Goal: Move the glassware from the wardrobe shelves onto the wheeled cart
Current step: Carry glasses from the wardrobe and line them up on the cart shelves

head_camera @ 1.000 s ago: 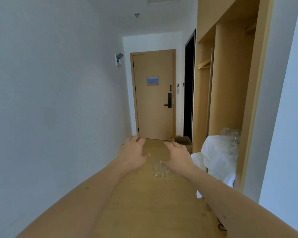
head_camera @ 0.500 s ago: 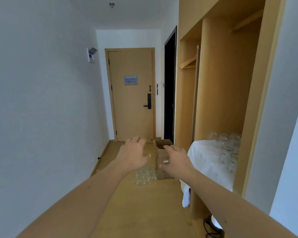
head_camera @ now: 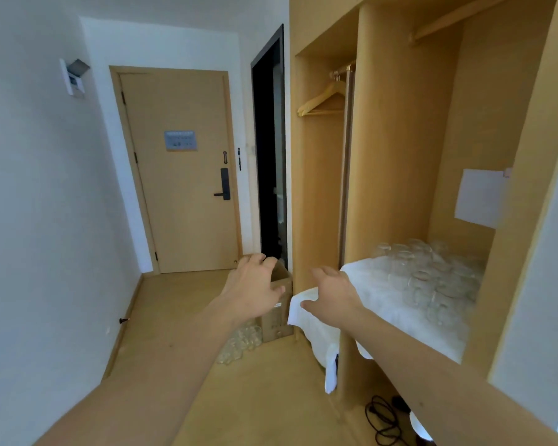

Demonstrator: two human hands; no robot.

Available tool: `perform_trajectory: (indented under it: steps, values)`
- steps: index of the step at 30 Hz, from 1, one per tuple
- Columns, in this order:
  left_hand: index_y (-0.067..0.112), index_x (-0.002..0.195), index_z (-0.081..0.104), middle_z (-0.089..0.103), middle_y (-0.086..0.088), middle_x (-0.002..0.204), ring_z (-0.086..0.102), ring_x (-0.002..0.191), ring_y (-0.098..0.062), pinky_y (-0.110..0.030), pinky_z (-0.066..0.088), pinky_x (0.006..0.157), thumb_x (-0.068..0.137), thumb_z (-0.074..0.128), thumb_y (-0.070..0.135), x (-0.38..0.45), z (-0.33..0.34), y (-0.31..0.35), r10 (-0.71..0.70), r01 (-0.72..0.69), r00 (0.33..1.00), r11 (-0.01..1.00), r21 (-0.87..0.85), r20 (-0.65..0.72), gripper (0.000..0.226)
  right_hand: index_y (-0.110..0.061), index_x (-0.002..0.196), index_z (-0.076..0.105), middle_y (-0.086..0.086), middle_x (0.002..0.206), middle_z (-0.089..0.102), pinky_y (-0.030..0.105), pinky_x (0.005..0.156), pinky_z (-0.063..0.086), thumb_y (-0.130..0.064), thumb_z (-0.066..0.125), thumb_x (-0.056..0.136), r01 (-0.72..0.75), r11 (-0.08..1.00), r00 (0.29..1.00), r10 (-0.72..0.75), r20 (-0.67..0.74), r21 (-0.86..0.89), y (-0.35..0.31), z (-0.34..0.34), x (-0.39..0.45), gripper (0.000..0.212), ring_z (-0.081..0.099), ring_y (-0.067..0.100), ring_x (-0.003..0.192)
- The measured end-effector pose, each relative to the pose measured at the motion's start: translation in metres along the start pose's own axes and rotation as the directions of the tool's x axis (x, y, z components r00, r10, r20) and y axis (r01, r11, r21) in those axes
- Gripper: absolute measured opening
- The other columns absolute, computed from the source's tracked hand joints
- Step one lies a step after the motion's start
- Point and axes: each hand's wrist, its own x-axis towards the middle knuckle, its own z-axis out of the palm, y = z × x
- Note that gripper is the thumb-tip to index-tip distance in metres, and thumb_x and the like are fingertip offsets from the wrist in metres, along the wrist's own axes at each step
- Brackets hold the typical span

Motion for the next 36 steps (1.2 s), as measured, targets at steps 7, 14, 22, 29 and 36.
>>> perform_trajectory:
  steps: [7, 14, 22, 29, 36]
  values:
    - [0.016, 0.151, 0.039, 0.038, -0.005, 0.153, 0.032, 0.141, -0.028, -0.046, 0.041, 0.109, 0.098, 0.057, 0.045, 0.053, 0.037, -0.019, 0.08, -0.075, 0.995, 0.995, -0.072, 0.06, 0.063, -0.023, 0.144, 0.042, 0.002, 0.14, 0.051, 0.038, 0.099, 0.047, -0.044, 0.068, 0.088, -0.106, 0.992, 0.994, 0.107, 0.008, -0.062, 0.012, 0.031, 0.039, 0.066, 0.044, 0.028, 0.128]
    - [0.018, 0.151, 0.04, 0.042, -0.004, 0.15, 0.038, 0.136, -0.029, -0.048, 0.043, 0.107, 0.097, 0.059, 0.045, 0.116, 0.071, -0.017, 0.152, -0.147, 0.985, 0.987, -0.063, 0.083, 0.063, -0.021, 0.147, 0.041, 0.003, 0.143, 0.048, 0.039, 0.099, 0.048, -0.043, 0.068, 0.088, -0.144, 0.986, 0.989, 0.145, 0.006, -0.083, 0.044, 0.049, 0.095, 0.068, 0.042, 0.03, 0.13]
    - [0.017, 0.152, 0.038, 0.042, -0.005, 0.15, 0.036, 0.138, -0.029, -0.047, 0.043, 0.108, 0.096, 0.058, 0.044, 0.227, 0.115, 0.01, 0.193, -0.188, 0.974, 0.981, -0.055, 0.118, 0.065, -0.02, 0.151, 0.037, 0.003, 0.147, 0.046, 0.042, 0.106, 0.044, -0.041, 0.069, 0.088, -0.185, 0.981, 0.983, 0.185, -0.003, -0.059, 0.117, 0.049, 0.174, 0.073, 0.04, 0.03, 0.135]
    - [0.019, 0.154, 0.036, 0.035, -0.006, 0.157, 0.032, 0.142, -0.029, -0.042, 0.038, 0.113, 0.095, 0.058, 0.046, 0.321, 0.151, 0.049, 0.255, -0.248, 0.956, 0.967, -0.066, 0.148, 0.068, -0.025, 0.148, 0.039, 0.004, 0.143, 0.048, 0.041, 0.105, 0.043, -0.042, 0.069, 0.088, -0.262, 0.964, 0.965, 0.262, -0.013, -0.037, 0.188, 0.036, 0.237, 0.069, 0.042, 0.03, 0.133]
    - [0.022, 0.151, 0.038, 0.038, -0.003, 0.154, 0.035, 0.138, -0.027, -0.044, 0.04, 0.109, 0.095, 0.059, 0.049, 0.383, 0.187, 0.081, 0.311, -0.3, 0.934, 0.95, -0.085, 0.176, 0.065, -0.025, 0.153, 0.034, 0.003, 0.148, 0.044, 0.041, 0.106, 0.043, -0.044, 0.069, 0.088, -0.34, 0.939, 0.94, 0.338, -0.047, -0.045, 0.244, 0.034, 0.27, 0.075, 0.039, 0.029, 0.137]
